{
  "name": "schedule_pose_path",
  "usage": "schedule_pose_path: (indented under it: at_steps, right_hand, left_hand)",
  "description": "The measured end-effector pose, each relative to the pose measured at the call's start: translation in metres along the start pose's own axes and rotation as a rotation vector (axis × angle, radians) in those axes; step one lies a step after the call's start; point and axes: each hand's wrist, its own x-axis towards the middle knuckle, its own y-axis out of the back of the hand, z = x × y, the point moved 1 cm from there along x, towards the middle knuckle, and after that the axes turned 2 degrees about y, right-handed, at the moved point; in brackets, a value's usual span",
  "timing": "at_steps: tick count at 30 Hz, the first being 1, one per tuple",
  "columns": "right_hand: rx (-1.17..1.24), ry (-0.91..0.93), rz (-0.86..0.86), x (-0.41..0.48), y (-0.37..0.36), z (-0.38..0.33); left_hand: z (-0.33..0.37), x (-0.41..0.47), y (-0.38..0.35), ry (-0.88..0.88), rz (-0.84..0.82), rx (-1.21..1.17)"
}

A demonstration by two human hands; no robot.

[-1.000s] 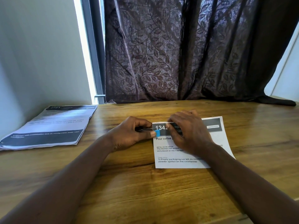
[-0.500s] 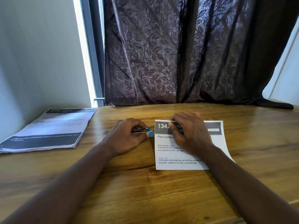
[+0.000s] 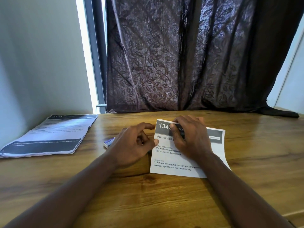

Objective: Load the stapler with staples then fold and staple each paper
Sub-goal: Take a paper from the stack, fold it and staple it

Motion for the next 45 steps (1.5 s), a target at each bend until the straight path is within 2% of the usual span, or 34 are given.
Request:
schedule_pose_path:
  at_steps: [2, 5, 10, 12, 14, 18, 20, 24, 30, 33, 39, 45]
  right_hand:
    - [-0.013, -0.016, 0.027, 0.000, 0.002, 0.000]
    - [-0.092, -0.081, 0.113, 0.001, 0.007, 0.004]
    - [-0.130, -0.405, 0.218, -0.002, 0.009, 0.021]
    - [-0.120, -0.512, 0.089, -0.005, 0.003, 0.031]
    - [-0.062, -0.589, -0.162, -0.008, -0.006, 0.039]
    - [-0.017, -0.545, -0.574, -0.015, -0.025, 0.044]
    - [-0.066, -0.505, -0.677, -0.015, -0.029, 0.043]
    - [-0.095, -0.494, -0.683, -0.013, -0.031, 0.043]
    - [-0.109, -0.503, -0.684, -0.010, -0.032, 0.040]
    - [-0.099, -0.519, -0.685, -0.009, -0.032, 0.040]
    - [-0.063, -0.528, -0.707, -0.009, -0.031, 0.040]
    - [0.004, -0.500, -0.657, -0.009, -0.028, 0.035]
  left_hand:
    - [0.002, 0.001, -0.006, -0.005, -0.019, 0.017]
    - [0.002, 0.006, -0.003, 0.043, 0.064, -0.033]
    - [-0.012, 0.031, 0.016, 0.162, 0.308, -0.133]
    - [-0.021, 0.054, 0.021, 0.243, 0.319, -0.169]
    - [-0.032, 0.084, 0.022, 0.323, 0.291, -0.164]
    - [-0.040, 0.139, 0.010, 0.451, 0.218, -0.138]
    - [-0.041, 0.159, -0.003, 0.500, 0.171, -0.108]
    - [-0.054, 0.179, -0.028, 0.572, 0.116, 0.072]
    - [-0.067, 0.184, -0.046, 0.513, 0.093, 0.447]
    - [-0.069, 0.184, -0.049, 0.504, 0.071, 0.522]
    - [-0.066, 0.181, -0.045, 0.490, 0.045, 0.524]
    - [-0.040, 0.150, -0.011, 0.261, 0.128, 0.364]
